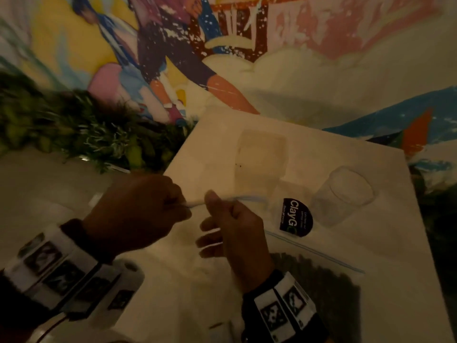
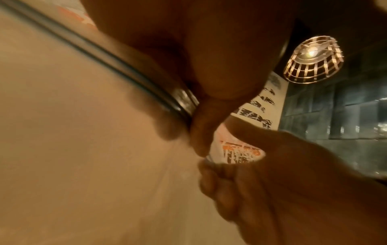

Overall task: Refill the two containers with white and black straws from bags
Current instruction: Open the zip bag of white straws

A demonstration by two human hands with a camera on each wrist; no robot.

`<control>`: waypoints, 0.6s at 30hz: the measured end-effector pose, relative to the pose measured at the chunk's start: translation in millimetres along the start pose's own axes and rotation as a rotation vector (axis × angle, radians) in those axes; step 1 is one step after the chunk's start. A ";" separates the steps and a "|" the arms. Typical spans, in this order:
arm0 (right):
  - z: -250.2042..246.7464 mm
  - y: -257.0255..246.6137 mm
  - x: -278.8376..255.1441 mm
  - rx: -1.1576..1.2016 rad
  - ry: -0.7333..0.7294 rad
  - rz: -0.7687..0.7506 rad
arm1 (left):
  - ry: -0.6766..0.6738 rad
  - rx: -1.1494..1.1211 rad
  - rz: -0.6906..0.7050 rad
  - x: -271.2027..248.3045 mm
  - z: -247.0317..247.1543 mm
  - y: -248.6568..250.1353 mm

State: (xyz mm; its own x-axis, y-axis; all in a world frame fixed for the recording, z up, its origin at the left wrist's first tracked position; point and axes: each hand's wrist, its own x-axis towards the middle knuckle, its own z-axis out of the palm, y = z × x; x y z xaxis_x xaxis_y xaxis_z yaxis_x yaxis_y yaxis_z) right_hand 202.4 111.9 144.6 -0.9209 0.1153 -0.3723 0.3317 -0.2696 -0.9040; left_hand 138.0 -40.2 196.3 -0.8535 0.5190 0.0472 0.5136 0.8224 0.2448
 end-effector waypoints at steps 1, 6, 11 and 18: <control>1.6 -3.9 -5.4 0.018 -0.012 0.021 | -0.017 0.009 -0.026 -15.0 -3.5 15.1; 1.0 4.6 -18.2 -0.110 -0.003 -0.108 | -0.331 -0.191 -0.245 -61.5 -7.6 57.6; -12.0 -1.8 -30.2 -0.109 -0.013 -0.202 | -0.142 -0.605 -0.307 -45.1 -9.8 46.3; -10.7 4.7 -32.7 -0.218 0.021 -0.224 | -0.035 -0.894 -0.374 -20.5 30.6 41.3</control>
State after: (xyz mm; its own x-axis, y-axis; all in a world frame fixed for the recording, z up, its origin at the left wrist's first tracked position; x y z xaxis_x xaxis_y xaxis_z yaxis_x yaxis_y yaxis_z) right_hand 236.2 117.1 150.3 -0.9725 0.1687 -0.1608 0.1590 -0.0245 -0.9870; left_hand 179.4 -9.8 175.8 -0.9376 0.2780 -0.2087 -0.0598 0.4626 0.8846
